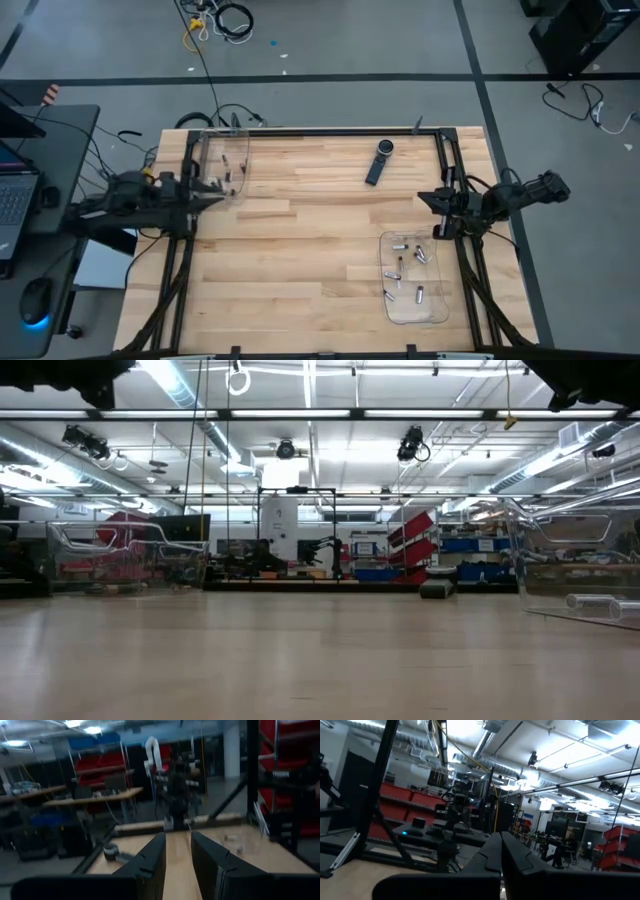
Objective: Sort batteries
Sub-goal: Return to Home Position
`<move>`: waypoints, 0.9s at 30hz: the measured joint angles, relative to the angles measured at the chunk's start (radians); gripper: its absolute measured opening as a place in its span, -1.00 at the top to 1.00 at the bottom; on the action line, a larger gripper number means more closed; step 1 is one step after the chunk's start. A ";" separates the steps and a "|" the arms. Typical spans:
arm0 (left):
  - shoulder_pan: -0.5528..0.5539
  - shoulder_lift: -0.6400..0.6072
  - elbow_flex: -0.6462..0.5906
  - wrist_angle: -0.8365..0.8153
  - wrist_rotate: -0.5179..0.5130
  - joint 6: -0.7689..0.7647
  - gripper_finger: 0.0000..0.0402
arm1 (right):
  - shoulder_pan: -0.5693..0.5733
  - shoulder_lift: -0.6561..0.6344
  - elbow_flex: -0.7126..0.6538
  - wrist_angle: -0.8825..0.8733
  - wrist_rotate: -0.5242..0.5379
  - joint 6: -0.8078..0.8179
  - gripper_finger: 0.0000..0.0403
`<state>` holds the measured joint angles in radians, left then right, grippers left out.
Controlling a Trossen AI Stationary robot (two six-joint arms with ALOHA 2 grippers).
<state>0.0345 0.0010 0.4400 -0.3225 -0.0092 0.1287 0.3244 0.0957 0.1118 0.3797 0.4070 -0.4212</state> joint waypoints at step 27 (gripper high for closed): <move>-0.002 0.015 -0.432 0.395 0.082 -0.003 0.55 | 0.000 -0.089 -0.106 -0.173 0.056 0.026 1.00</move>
<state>0.0326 0.0161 0.0082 0.0725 0.0724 0.1254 0.3244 0.0067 0.0055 0.2064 0.4626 -0.3955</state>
